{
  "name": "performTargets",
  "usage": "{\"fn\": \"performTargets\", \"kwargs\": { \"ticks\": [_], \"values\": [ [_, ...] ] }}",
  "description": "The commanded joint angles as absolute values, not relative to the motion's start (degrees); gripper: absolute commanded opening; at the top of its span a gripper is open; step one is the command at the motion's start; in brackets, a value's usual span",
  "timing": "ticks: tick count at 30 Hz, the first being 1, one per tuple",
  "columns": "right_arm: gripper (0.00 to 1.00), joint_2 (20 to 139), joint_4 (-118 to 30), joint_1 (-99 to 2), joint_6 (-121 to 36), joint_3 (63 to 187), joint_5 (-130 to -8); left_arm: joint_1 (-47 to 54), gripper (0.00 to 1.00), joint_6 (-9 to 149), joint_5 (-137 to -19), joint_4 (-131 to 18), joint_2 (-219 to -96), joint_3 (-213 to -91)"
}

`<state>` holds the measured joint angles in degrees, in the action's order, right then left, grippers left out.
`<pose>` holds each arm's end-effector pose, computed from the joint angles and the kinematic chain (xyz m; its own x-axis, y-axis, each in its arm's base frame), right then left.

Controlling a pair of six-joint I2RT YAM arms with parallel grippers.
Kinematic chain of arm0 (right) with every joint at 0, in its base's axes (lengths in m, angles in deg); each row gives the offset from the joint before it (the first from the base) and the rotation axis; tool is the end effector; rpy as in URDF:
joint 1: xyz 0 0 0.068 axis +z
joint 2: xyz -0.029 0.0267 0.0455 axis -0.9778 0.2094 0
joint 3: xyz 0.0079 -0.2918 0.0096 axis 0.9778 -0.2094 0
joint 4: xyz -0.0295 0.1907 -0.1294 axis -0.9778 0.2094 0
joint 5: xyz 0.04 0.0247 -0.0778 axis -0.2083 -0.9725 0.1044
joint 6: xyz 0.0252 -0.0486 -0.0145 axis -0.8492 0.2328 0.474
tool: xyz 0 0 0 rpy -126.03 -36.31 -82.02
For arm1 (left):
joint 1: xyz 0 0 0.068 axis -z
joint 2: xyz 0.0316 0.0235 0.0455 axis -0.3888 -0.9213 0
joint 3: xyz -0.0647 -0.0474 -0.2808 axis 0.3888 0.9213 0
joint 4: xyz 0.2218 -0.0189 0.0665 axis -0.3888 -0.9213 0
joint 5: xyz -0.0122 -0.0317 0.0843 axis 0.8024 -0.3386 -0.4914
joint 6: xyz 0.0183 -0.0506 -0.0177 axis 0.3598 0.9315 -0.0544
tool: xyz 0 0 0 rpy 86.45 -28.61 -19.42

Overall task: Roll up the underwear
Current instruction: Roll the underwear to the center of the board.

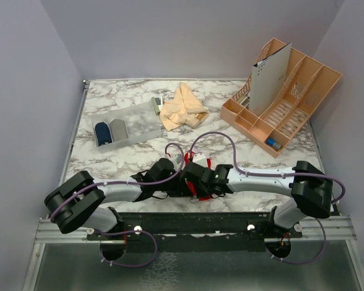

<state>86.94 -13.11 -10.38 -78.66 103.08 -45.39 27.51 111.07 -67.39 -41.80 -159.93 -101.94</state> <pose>0.1126 0.2433 0.2202 -0.8349 -0.2980 -0.4628 -0.3760 0.9228 0.0840 0.1286 -0.1755 0.1767 -0.9526 -0.0320 -0.3025 0.2144 0.6347 -0.7424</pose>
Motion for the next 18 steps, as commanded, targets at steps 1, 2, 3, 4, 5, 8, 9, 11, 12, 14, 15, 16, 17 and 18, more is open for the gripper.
{"fn": "performTargets", "kwargs": {
  "ticks": [1, 2, 3, 4, 5, 8, 9, 11, 12, 14, 15, 16, 17, 18],
  "values": [
    [0.13, 87.4, -10.6, -9.5, -79.9, 105.1, -41.7, 27.8, 0.11, 110.4, -65.5, -40.0, -160.5, -102.2],
    [0.10, 87.3, -10.8, -9.5, -79.9, 105.2, -41.8, 27.8, 0.10, 110.4, -65.5, -40.0, -160.5, -102.2],
    [0.06, 87.1, -11.0, -9.5, -79.8, 105.4, -41.8, 27.8, 0.09, 110.3, -65.5, -39.9, -160.4, -102.2],
    [0.01, 87.0, -11.3, -9.5, -79.8, 105.4, -41.7, 27.8, 0.09, 110.4, -65.6, -39.9, -160.4, -102.2],
    [0.00, 86.8, -11.3, -9.4, -79.8, 105.5, -41.6, 27.8, 0.08, 110.4, -65.4, -39.7, -160.3, -102.2],
    [0.00, 86.2, -11.8, -9.4, -80.0, 105.6, -41.4, 27.8, 0.06, 110.6, -65.0, -39.2, -160.1, -102.1],
    [0.00, 85.8, -12.0, -9.4, -80.2, 105.6, -41.5, 27.8, 0.05, 110.7, -64.9, -39.0, -160.0, -102.0],
    [0.00, 84.8, -12.9, -9.5, -80.4, 105.2, -41.9, 27.8, 0.03, 110.8, -64.5, -38.9, -159.7, -102.0],
    [0.00, 84.2, -13.6, -9.4, -80.6, 105.0, -42.1, 27.8, 0.02, 110.9, -64.3, -38.8, -159.5, -101.9],
    [0.00, 83.0, -15.1, -9.4, -81.1, 104.6, -42.5, 27.8, 0.01, 111.2, -63.7, -38.7, -159.0, -101.7],
    [0.00, 82.4, -16.1, -9.4, -81.2, 104.2, -43.0, 27.8, 0.00, 111.4, -63.5, -38.7, -158.6, -101.4],
    [0.00, 81.9, -17.0, -9.4, -81.2, 103.9, -43.5, 27.8, 0.00, 111.6, -63.4, -38.6, -158.3, -101.1],
    [0.00, 81.6, -17.9, -9.5, -81.1, 103.7, -44.2, 27.8, 0.00, 111.8, -63.3, -38.6, -157.8, -100.7],
    [0.00, 81.5, -18.7, -9.4, -81.0, 103.7, -45.0, 27.8, 0.00, 112.1, -63.2, -38.6, -157.4, -100.3]
  ]
}}
